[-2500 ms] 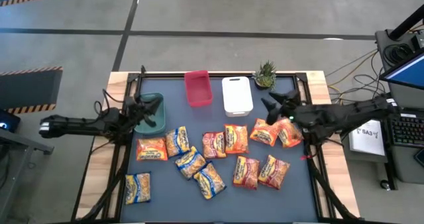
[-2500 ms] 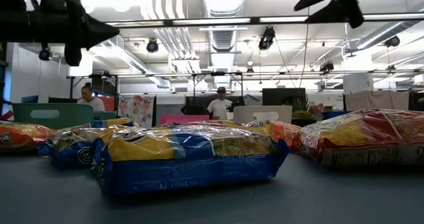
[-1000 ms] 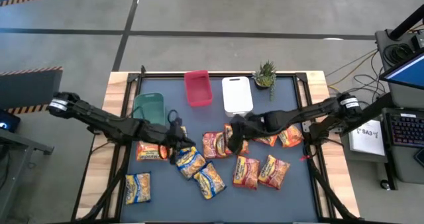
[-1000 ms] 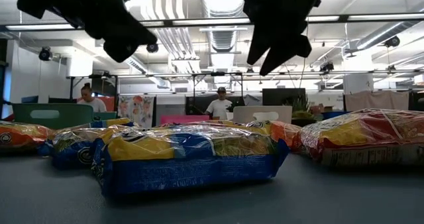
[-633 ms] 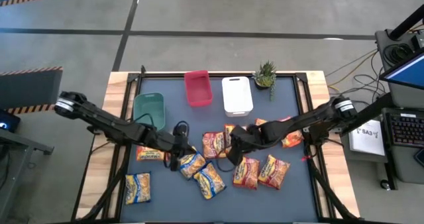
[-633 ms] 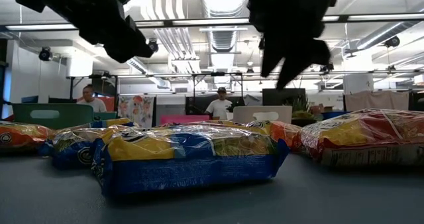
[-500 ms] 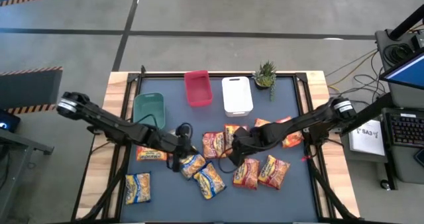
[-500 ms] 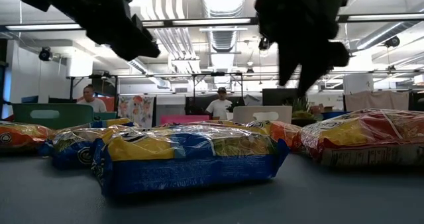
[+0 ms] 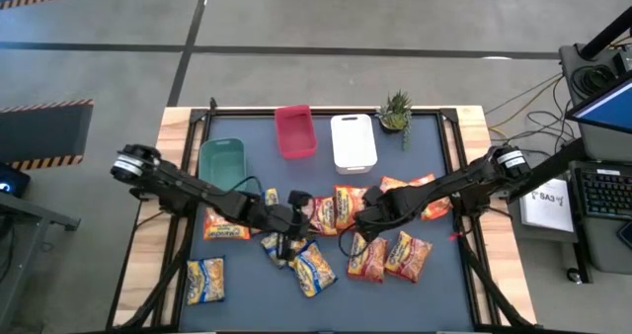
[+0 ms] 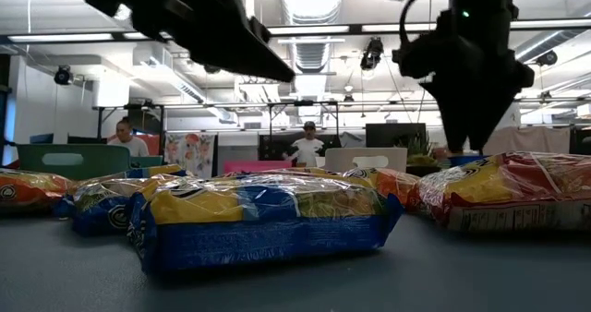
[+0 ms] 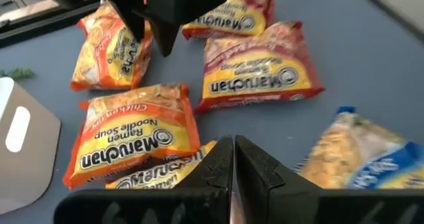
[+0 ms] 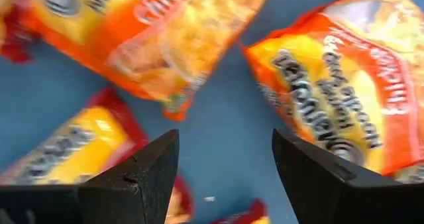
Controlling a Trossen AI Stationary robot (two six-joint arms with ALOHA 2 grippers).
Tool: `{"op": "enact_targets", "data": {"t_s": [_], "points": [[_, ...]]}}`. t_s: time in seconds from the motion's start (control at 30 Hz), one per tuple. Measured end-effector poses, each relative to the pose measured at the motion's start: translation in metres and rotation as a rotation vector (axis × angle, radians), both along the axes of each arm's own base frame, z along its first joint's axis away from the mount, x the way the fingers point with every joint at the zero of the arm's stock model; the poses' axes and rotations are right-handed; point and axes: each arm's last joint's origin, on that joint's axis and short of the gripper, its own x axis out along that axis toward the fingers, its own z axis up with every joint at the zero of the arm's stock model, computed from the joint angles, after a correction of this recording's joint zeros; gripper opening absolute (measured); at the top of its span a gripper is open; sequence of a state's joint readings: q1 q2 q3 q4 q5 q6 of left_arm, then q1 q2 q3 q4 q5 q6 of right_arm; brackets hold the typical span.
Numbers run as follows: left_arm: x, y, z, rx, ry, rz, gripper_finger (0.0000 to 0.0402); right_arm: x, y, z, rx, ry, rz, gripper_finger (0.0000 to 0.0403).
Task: Sort Maruchan noodles
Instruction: Put the orange noodle pack into the white bin
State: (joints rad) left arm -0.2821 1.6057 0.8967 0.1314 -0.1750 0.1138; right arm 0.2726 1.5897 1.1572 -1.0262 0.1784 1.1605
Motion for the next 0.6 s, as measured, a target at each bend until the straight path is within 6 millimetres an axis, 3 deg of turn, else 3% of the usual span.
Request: {"op": "enact_targets", "data": {"t_s": [0.27, 0.4, 0.6], "points": [[0.02, 0.02, -0.013, -0.009, 0.03, 0.085, 0.0, -0.016, -0.009, -0.005, -0.151, 0.011, 0.125, 0.0228], [0.02, 0.024, -0.009, -0.07, 0.007, 0.129, 0.0, -0.019, -0.021, 0.006, -0.246, -0.027, 0.175, 0.0228], [0.021, 0.024, 0.0, -0.061, -0.046, 0.11, 0.0, -0.015, -0.027, 0.028, -0.332, -0.219, 0.094, 0.0228]]}}
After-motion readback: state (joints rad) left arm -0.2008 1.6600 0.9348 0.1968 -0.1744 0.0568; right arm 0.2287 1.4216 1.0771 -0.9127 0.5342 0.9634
